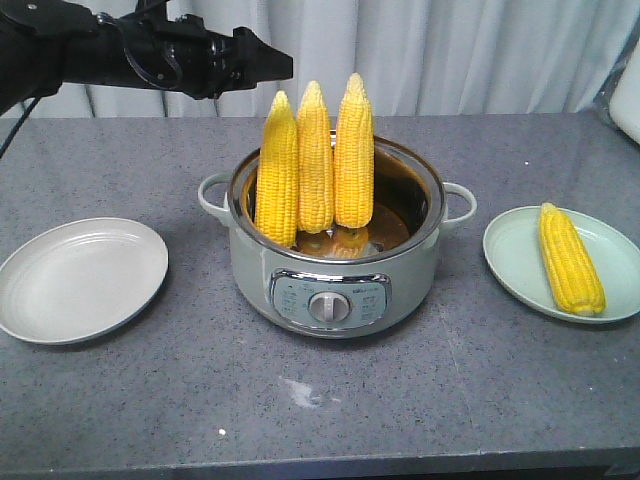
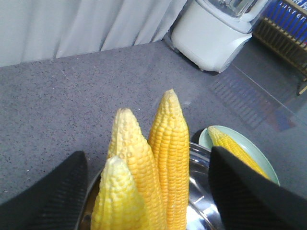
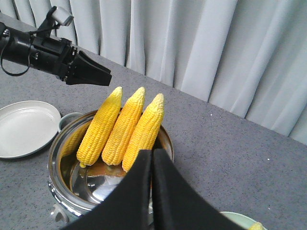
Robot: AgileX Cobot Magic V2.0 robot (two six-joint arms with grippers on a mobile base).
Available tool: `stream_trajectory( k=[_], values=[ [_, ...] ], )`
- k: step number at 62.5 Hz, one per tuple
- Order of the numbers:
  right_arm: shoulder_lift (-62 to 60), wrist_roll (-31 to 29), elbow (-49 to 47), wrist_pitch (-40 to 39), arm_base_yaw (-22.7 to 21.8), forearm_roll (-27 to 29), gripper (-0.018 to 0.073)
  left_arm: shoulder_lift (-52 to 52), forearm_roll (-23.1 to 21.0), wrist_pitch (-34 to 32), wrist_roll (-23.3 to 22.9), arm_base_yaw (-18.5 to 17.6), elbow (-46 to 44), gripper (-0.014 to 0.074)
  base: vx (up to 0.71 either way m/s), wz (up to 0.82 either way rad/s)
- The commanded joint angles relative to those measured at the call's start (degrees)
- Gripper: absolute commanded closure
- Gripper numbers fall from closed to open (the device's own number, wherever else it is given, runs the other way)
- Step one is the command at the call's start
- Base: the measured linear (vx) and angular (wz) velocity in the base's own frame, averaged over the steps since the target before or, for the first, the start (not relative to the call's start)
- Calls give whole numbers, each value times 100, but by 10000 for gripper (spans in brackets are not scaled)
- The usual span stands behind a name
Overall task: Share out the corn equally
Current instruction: 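Withdraw the right gripper and move the left gripper over the pot, then grasp a corn cob in the pot with the left gripper, lift out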
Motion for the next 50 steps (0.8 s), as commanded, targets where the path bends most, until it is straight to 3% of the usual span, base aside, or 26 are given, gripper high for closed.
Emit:
stream_trajectory(
  k=[1,20,35,43,50],
  values=[
    [-79,-32,-159,115,-33,185,564,-232,-223,-206,-41,-123,-195,94,0,0],
    [-79,-32,-159,115,-33,185,564,1,-221,-369,-42,-170,-195,94,0,0],
    [-79,-32,-159,115,-33,185,564,156,-222,-109,-42,-170,-195,101,0,0],
    [-79,-32,-159,115,-33,185,564,157,-222,-82,-42,-170,-195,161,0,0],
    [-79,-32,-159,115,-33,185,564,157,-222,5,-42,-170,-195,280,0,0]
  ],
)
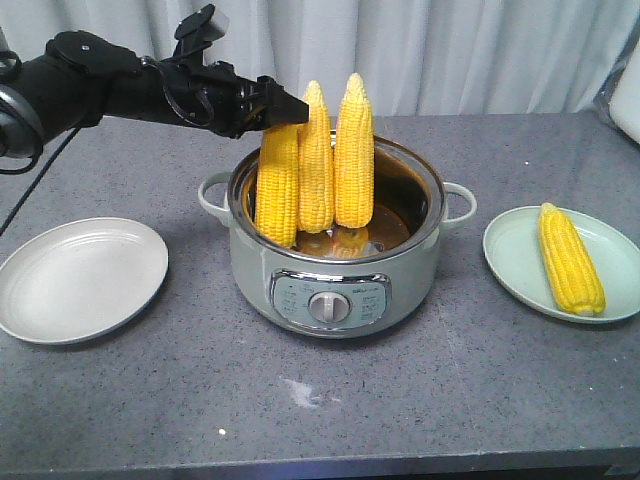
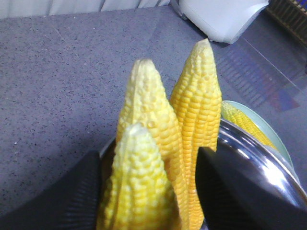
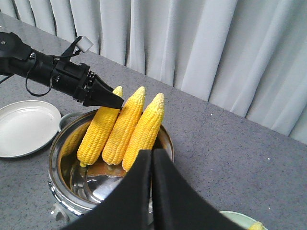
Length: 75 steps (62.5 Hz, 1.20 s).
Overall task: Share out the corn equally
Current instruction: 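Grasp a corn cob in the pot with the left gripper, lift out, then lower the held corn cob onto the white plate, open left gripper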
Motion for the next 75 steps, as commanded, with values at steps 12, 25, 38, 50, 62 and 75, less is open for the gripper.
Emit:
stream_trajectory(
  k=[12,25,38,50,62,75],
  values=[
    [-79,-27,-159,102,-33,189,564,-362,-315,170,-32,-14,-195,556,0,0],
    [-79,-3,-159,102,-33,189,564,-604,-365,329,-28,-14,-195,605,0,0],
    [-79,-3,-159,102,-33,189,564,-1402,-297,319,29,6,-195,605,0,0],
    [-79,-3,-159,102,-33,189,564,-2393,617,319,188,6,-195,605,0,0],
    [-79,-3,-159,102,-33,189,564,-3300,3342,724,-240,6,-195,605,0,0],
    [-79,-3,-159,102,-33,189,564,-3356,6127,1604,-2069,6,-71,605,0,0]
  ],
)
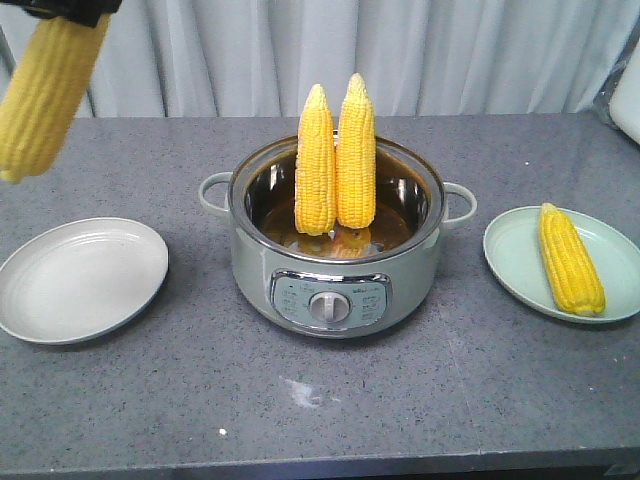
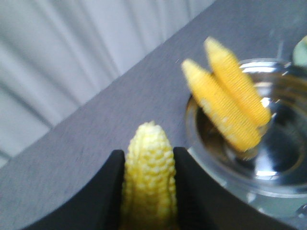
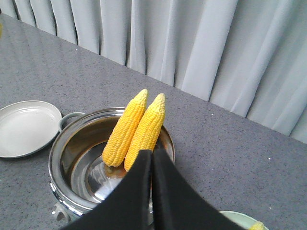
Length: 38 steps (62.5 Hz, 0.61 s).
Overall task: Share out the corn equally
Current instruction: 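Lower the held corn cob onto the white plate, open left gripper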
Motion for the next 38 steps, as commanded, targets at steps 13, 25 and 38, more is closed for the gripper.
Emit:
stream_trajectory(
  k=[13,25,38],
  values=[
    [-79,-20,-159,98,-33,189,564,175,2001,-367,-1858,6,975,605,0,0],
    [-79,-21,-159,98,-33,196,564,579,2033,-909,-2393,6,1585,605,0,0],
    [-79,-21,-159,98,-33,196,564,1095,2031,-909,-2694,229,1620,604,0,0]
  ],
)
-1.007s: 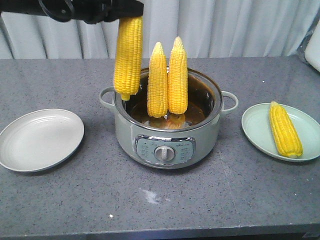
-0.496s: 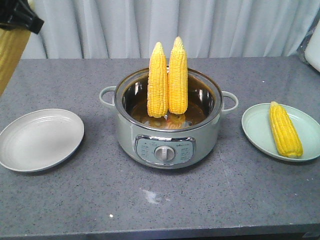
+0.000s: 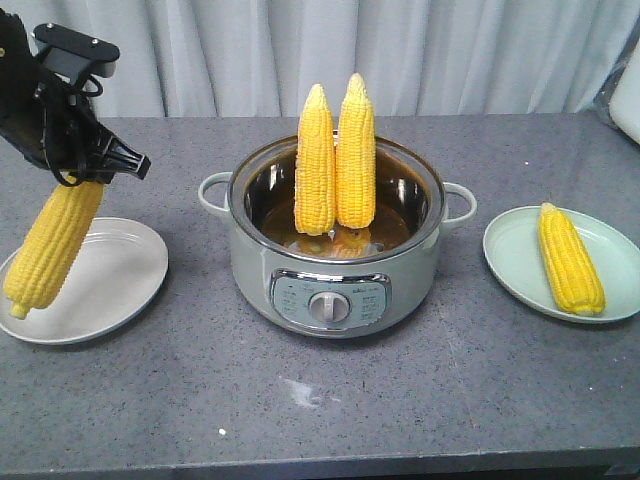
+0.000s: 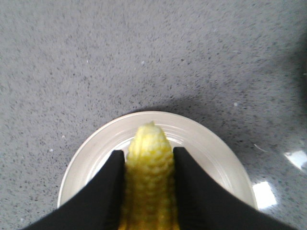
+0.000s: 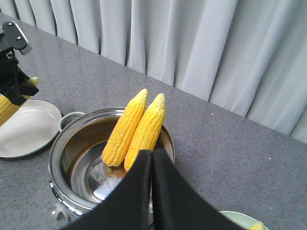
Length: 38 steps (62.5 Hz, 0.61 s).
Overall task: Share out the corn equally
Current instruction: 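Lower the held corn cob onto the white plate, open left gripper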
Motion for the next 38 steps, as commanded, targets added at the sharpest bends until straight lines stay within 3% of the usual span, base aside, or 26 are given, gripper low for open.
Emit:
stream_trajectory(
  k=[1,10,38],
  values=[
    [-79,-21,-159,98,-33,196,564,-66,63,-268,-262,134,-125,604,0,0],
    [-79,-21,-159,98,-33,196,564,58,62,-202,-310,282,-125,603,0,0],
    [-79,34,-159,98,-33,201,564,74,-90,-163,-262,294,-125,538,0,0]
  ],
)
